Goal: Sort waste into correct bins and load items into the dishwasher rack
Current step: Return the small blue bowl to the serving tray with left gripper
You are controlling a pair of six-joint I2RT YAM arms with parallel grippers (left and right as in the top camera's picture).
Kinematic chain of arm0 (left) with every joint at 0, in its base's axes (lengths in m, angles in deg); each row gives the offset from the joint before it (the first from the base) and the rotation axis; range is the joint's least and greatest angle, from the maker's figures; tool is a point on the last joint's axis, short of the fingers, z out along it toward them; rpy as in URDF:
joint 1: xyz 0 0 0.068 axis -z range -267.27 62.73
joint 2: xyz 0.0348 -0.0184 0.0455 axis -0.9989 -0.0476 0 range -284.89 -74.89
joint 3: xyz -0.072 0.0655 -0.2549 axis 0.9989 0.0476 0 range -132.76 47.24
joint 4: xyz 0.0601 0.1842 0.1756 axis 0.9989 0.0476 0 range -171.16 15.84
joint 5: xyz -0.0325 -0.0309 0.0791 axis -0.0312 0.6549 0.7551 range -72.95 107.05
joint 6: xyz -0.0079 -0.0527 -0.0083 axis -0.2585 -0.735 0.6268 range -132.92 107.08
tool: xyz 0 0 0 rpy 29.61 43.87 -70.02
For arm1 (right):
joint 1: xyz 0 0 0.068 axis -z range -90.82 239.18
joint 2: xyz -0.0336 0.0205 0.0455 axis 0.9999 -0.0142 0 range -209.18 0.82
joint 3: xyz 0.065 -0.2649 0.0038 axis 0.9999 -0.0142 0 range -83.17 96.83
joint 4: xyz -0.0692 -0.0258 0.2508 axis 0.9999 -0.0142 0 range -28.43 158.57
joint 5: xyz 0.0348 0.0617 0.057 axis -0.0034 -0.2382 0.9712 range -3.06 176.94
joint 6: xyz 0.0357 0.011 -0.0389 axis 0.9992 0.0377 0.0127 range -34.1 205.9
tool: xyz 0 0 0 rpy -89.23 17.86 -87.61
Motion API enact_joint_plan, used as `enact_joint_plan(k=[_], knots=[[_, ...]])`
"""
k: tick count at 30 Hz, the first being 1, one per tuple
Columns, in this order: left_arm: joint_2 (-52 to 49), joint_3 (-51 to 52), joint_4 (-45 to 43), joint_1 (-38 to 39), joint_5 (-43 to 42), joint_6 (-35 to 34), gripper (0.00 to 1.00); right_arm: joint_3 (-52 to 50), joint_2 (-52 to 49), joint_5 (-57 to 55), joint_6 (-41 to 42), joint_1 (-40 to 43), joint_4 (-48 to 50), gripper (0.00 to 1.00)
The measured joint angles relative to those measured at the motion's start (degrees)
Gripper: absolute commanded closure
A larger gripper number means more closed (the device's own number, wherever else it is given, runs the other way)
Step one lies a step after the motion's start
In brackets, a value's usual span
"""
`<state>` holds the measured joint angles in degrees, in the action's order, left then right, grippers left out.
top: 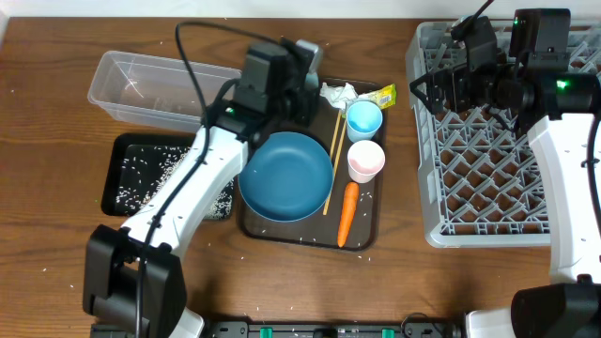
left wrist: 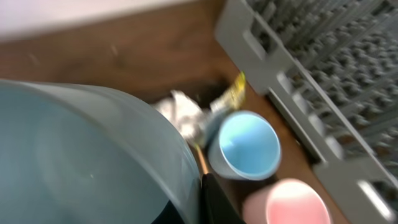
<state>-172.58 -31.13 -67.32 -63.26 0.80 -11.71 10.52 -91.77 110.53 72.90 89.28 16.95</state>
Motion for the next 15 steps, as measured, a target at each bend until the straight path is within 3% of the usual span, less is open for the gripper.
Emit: enact_joint_plan(k=[9, 15], knots=[[-14.3, -1.8, -0.9, 3.6, 10.9, 13.6, 0.94, 0.0, 0.0, 0.0, 0.0, 0.0, 0.5, 0.01], [-21.0, -1.7, -1.6, 4.6, 12.8, 17.0, 0.94, 0.0, 0.0, 0.0, 0.0, 0.0, -0.2, 0.01]])
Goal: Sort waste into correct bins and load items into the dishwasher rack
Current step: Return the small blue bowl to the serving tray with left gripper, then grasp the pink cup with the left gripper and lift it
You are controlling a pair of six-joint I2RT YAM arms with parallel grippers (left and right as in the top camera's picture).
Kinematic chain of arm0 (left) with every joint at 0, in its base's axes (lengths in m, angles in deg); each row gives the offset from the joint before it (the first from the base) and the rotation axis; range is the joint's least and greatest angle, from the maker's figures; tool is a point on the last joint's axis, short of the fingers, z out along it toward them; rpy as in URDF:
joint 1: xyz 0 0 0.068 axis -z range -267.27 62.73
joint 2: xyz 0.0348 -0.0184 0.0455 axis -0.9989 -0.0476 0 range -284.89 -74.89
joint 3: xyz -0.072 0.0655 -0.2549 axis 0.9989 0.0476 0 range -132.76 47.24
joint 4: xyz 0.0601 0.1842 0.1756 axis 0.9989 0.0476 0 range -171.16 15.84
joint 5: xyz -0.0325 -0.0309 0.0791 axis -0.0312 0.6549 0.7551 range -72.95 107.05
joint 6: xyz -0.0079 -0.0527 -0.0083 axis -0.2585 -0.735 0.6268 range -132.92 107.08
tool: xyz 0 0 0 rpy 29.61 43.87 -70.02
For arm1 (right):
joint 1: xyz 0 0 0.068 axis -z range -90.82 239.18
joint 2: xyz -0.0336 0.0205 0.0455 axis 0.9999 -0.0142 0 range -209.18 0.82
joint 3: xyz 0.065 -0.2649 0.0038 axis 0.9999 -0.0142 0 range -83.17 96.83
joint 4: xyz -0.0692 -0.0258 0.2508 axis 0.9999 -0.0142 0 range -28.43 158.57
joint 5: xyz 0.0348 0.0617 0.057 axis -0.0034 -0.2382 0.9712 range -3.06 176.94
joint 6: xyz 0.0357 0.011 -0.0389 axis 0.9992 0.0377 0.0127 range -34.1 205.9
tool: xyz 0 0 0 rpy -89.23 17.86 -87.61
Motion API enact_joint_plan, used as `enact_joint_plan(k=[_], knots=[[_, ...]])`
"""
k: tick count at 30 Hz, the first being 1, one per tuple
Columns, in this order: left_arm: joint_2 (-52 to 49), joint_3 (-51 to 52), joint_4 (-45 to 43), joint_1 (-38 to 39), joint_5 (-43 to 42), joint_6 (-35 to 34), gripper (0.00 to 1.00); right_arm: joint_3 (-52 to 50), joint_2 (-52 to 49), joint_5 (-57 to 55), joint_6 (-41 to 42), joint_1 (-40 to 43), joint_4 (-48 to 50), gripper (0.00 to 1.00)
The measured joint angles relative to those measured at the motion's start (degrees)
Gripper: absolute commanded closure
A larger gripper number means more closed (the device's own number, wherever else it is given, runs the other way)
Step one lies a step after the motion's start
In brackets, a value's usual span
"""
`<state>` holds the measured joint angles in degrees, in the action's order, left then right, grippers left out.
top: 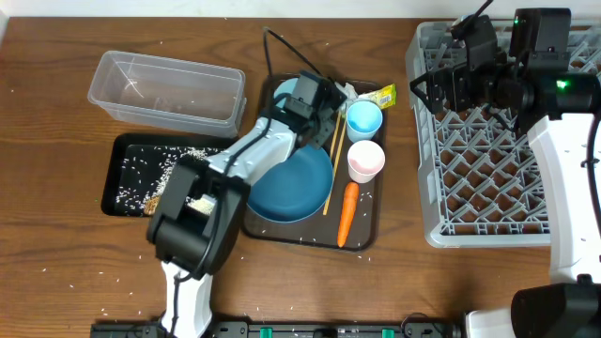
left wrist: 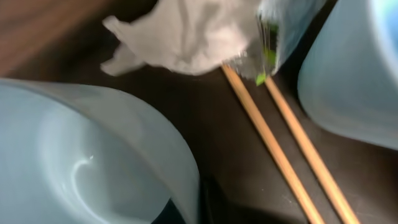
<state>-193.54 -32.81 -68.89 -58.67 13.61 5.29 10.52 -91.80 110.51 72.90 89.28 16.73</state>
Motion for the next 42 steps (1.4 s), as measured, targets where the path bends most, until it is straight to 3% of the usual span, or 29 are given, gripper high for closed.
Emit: enact_joint_plan(k=[4, 5, 8, 10, 17, 24, 29, 42], knots=[[-0.1, 0.0, 1.4, 0.0, 0.6, -0.1, 0.87, 0.0, 0.0, 0.0, 0.0, 0.0, -0.2, 0.01], [-0.1, 0.0, 2.0, 0.0, 0.7, 0.0, 0.77, 0.0, 0.0, 0.0, 0.0, 0.0, -0.2, 0.01], [-0.1, 0.0, 2.5, 0.0, 0.9, -0.4, 0.31, 0.0, 0.0, 0.0, 0.0, 0.0, -0.2, 0.01], [-0.1, 0.0, 2.7, 0.0, 0.9, -1.4, 0.2, 0.0, 0.0, 0.0, 0.0, 0.0, -0.2, 0.01], [3.5, 0.0, 4.9, 0.0, 0.9, -6.6, 0.15, 0.0, 0.0, 0.0, 0.0, 0.0, 0.3, 0.01], [16.3, 0.0, 9.9, 0.0, 0.4, -9.4, 0.14, -0.2, 0.0, 0.0, 1.6, -0.6, 1.8, 0.01], [21.9, -0.1, 11.3, 0.1, -7.6, -10.7, 0.14, -2.8, 0.0, 0.0, 2.4, -2.1, 4.4, 0.01], [12.3, -0.1, 14.7, 5.0, -15.7, -11.0, 0.15, -4.5, -0.2, -1.1, 4.5, -2.2, 2.7, 0.01]])
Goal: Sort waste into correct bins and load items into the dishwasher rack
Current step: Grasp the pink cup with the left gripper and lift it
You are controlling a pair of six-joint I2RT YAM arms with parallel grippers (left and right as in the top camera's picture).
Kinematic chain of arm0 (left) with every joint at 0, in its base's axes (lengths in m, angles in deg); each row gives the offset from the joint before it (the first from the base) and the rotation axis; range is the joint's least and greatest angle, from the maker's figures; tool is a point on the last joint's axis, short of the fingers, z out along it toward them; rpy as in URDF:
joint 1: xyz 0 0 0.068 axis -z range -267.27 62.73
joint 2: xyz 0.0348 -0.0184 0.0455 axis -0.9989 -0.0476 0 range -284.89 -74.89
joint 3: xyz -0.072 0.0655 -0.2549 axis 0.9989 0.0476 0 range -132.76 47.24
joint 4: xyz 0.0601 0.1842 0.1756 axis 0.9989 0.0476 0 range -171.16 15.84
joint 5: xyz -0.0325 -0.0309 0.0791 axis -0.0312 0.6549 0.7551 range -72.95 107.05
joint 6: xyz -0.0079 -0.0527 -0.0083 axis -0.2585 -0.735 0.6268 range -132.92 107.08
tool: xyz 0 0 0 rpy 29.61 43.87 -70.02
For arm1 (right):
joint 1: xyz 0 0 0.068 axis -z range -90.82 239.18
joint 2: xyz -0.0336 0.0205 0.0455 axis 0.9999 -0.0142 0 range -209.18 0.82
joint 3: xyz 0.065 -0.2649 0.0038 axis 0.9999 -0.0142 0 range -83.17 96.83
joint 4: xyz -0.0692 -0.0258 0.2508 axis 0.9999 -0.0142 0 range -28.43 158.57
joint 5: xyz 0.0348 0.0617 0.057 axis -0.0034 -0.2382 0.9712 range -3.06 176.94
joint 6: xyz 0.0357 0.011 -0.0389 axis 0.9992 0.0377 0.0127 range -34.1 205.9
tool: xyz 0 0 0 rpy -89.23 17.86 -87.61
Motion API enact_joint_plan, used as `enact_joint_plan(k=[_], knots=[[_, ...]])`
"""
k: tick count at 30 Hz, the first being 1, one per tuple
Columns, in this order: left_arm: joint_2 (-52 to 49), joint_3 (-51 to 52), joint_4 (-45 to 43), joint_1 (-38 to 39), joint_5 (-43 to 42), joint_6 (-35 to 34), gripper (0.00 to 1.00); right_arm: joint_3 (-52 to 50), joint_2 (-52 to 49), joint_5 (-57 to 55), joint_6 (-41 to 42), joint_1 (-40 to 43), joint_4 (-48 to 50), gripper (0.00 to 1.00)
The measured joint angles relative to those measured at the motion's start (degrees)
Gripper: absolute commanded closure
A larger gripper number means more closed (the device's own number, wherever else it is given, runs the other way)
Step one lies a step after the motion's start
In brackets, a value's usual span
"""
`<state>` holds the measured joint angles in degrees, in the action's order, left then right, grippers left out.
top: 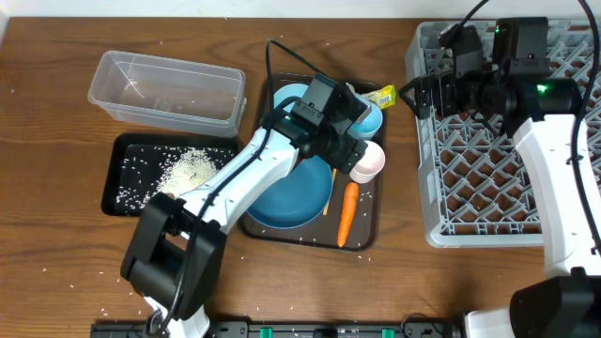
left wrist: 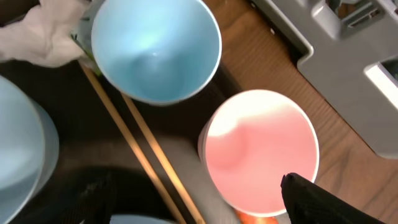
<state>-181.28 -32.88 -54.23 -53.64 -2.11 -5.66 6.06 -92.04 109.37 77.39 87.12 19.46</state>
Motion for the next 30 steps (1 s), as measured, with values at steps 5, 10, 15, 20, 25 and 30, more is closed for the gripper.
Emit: enact_joint_plan(k=[5, 10, 15, 20, 25, 30], knots=[[0.0, 0.0, 3.3, 0.3, -0.2, -0.3, 0.25, -0.2, 0.0, -1.7, 0.4, 0.0, 0.9, 0.01], [-2.2, 0.0, 2.8, 2.8, -0.3, -1.1, 0.41, -0.2, 0.0, -1.9, 1.5, 0.0, 1.8, 0.01], [-7.8, 0.0, 2.3, 5.0, -0.4, -1.1, 0.62, -0.2, 0.0, -2.0, 1.9, 0.0, 1.5, 0.01], [-8.9, 0.0, 1.6, 4.9, -0.4, -1.5, 0.75, -0.2, 0.0, -2.2, 2.0, 0.0, 1.2, 0.01], [-6.9, 0.0, 1.3, 4.2, -0.4, -2.1, 0.94, -0.2, 0.0, -2.4, 2.1, 0.0, 1.2, 0.01], [0.3, 0.0, 1.4, 2.7, -0.4, -3.6, 0.94, -0.3, 0.0, -2.5, 2.1, 0.0, 1.1, 0.01]])
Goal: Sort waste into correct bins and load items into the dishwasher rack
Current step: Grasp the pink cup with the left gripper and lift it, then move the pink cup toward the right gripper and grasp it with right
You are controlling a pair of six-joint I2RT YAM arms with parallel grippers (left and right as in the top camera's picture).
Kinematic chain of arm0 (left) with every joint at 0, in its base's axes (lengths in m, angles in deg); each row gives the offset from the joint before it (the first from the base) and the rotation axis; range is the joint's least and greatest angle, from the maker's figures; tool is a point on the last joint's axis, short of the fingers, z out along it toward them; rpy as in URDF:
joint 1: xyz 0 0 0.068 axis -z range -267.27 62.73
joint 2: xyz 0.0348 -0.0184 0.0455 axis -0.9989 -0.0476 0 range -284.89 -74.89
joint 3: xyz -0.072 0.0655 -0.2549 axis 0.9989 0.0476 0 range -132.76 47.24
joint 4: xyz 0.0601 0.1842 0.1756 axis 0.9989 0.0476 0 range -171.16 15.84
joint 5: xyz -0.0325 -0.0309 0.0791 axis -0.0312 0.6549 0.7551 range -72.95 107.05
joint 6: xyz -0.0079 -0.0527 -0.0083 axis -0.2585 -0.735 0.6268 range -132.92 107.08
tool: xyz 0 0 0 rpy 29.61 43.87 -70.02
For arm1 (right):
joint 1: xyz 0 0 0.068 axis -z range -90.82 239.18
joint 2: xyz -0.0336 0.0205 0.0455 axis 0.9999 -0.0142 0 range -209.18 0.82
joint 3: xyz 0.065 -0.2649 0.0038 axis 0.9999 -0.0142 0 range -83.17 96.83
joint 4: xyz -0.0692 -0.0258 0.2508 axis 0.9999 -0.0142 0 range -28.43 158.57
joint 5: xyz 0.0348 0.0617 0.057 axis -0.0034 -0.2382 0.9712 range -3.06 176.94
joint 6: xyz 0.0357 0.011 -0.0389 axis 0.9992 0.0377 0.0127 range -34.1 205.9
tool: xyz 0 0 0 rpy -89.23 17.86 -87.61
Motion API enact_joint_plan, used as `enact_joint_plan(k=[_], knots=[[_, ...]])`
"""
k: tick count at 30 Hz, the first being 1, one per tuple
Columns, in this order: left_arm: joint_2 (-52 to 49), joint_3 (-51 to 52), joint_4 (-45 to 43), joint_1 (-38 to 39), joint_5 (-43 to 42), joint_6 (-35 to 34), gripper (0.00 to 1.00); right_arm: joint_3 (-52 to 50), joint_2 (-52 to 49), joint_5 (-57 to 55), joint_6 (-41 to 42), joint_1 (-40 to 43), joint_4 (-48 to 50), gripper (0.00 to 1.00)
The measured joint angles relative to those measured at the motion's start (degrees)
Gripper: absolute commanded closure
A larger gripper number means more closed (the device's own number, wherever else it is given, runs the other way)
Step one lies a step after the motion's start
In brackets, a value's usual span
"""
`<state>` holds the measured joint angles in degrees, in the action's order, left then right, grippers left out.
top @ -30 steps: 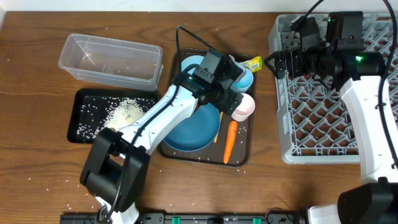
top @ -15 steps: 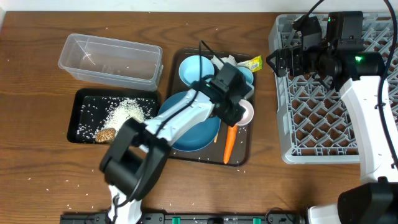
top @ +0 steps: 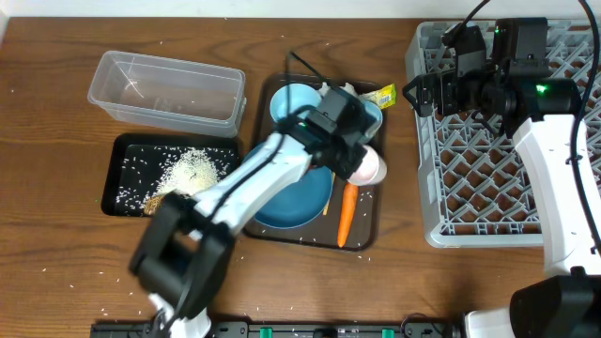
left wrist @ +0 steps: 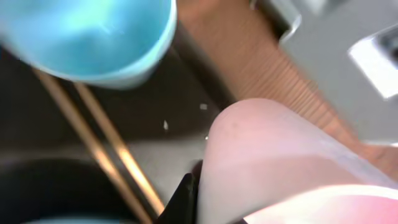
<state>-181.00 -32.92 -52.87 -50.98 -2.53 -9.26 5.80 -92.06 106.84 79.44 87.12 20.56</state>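
My left gripper (top: 359, 160) is down on the brown tray (top: 282, 230), shut on the pink cup (top: 370, 167), which leans over to the right. In the left wrist view one dark finger (left wrist: 188, 194) presses the outer wall of the pink cup (left wrist: 280, 162); the other finger is hidden. Behind it stand the light blue cup (left wrist: 87, 37) and the chopsticks (left wrist: 93, 137). A light blue bowl (top: 289, 99), a blue plate (top: 286, 202), a carrot (top: 346, 214), a white napkin (top: 340, 90) and a yellow wrapper (top: 382, 94) also lie on the tray. My right gripper (top: 414, 95) hangs open at the left edge of the grey dishwasher rack (top: 488, 178).
A clear plastic bin (top: 164, 86) stands at the back left. In front of it a black tray (top: 131, 178) holds a heap of rice (top: 188, 167). Loose rice grains dot the wooden table (top: 56, 235).
My left gripper, open just above the upright pink cup, has dropped onto it and shut on it; the cup now leans to the right. The right arm has barely moved.
At first my left gripper held the light blue bowl over the back of the tray. Then the bowl was low at the tray's back left. Later the bowl stood there alone and the gripper was open over the pink cup, which it now holds.
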Motion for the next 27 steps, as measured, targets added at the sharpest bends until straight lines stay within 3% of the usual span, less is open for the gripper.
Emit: enact_joint_plan(k=[4, 8, 17, 22, 27], knots=[[7.9, 0.0, 0.5, -3.1, -2.3, -1.1, 0.94, 0.0, 0.0, 0.1, 0.0, 0.0, -0.1, 0.01], [13.4, 0.0, 1.0, -9.8, -10.3, -1.7, 0.94, 0.0, 0.0, 3.2, -0.1, 0.0, 0.1, 0.01], [10.5, 0.0, -1.8, -27.8, -42.7, -2.3, 0.94, -0.2, -0.5, 25.4, -3.3, -0.2, 6.8, 0.01], [7.8, 0.0, -5.2, -29.8, -55.9, -2.2, 0.94, -0.2, -3.1, 38.8, -3.9, -1.6, 12.9, 0.01], [7.3, 0.0, -6.6, -29.7, -61.4, -2.2, 0.94, -0.2, -7.4, 48.2, -4.2, -4.3, 15.1, 0.01]])
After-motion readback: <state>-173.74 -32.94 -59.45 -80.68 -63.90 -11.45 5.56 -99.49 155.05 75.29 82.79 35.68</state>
